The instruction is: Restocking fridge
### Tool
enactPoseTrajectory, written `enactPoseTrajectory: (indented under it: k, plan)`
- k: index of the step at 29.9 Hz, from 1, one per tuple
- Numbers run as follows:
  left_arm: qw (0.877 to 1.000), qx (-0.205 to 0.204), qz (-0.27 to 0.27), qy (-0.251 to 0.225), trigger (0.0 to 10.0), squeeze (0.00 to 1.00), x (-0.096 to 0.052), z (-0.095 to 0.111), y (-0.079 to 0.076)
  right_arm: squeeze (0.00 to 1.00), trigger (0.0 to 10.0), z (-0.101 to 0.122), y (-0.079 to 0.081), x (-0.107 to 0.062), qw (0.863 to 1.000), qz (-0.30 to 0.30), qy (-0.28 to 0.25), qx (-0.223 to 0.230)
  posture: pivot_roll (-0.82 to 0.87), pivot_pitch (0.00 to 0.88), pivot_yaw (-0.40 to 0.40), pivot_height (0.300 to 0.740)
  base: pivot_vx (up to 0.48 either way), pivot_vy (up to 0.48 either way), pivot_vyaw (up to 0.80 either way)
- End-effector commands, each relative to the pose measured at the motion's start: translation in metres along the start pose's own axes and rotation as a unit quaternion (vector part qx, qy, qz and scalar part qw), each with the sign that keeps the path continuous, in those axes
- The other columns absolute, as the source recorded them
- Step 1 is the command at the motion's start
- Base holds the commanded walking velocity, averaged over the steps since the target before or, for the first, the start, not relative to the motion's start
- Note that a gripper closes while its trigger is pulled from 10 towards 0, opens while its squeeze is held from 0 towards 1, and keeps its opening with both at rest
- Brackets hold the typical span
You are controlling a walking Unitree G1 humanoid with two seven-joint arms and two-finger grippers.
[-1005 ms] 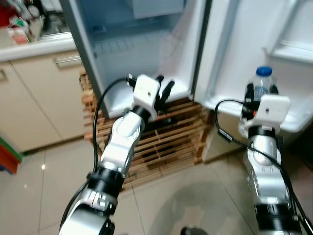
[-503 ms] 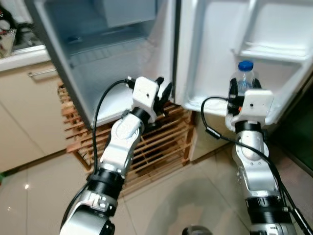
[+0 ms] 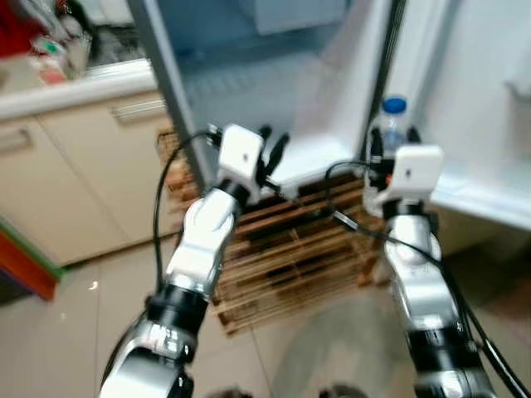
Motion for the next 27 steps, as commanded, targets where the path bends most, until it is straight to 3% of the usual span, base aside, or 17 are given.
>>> enactPoseTrajectory:
  k: [1,3,7,8,14,21,27]
  plan:
    - [1.0,0.021,0.005,0.001,10.0,0.0,-0.001,0.001,0.009,0.0,10.0,0.01,-0.002,0.006,0.999,-0.024,-0.023,0.011,-0.12,0.0,0.084,0.736,0.0,0.0,0.0]
    - [1.0,0.026,0.004,0.003,10.0,0.0,-0.001,0.001,0.009,0.0,10.0,0.009,-0.007,0.008,0.999,-0.044,-0.022,0.01,-0.12,0.0,0.084,0.736,0.0,0.0,0.0]
    - [0.999,0.031,-0.013,0.009,10.0,0.0,-0.004,0.0,0.01,0.0,10.0,0.013,-0.042,0.018,0.988,-0.15,-0.031,-0.002,-0.11,0.0,0.125,0.736,0.0,0.0,0.0]
    - [0.999,0.031,-0.013,0.009,10.0,0.0,-0.004,0.0,0.01,0.0,10.0,0.013,-0.042,0.018,0.988,-0.15,-0.031,-0.002,-0.11,0.0,0.125,0.736,0.0,0.0,0.0]
    - [0.999,0.04,-0.024,0.008,10.0,0.0,-0.001,0.0,0.008,0.0,10.0,0.014,-0.08,0.014,0.973,-0.228,-0.033,-0.029,-0.13,0.0,0.126,0.736,0.0,0.0,0.0]
    - [0.999,0.022,-0.024,-0.003,10.0,0.0,0.001,0.004,0.005,0.0,10.0,0.019,-0.077,0.019,0.978,-0.199,-0.051,-0.045,-0.13,0.0,0.123,0.736,0.238,0.0,0.0]
    - [1.0,0.018,-0.02,-0.015,10.0,0.0,0.001,0.007,0.006,0.0,10.0,0.053,-0.059,0.026,0.977,-0.149,-0.132,-0.07,-0.13,0.0,0.12,0.736,0.458,0.0,0.0]
Point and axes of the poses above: a point about 5 cm out from each wrist's last joint towards the gripper, its own x axis pointing out of the wrist towards the gripper, its own z axis along the axis of the wrist's last joint, y = z × x, the point moved 2 cm from there along x, pointing out of the wrist towards the gripper, and after that the axes turned 8 degrees about x, right-handed, at the moved point
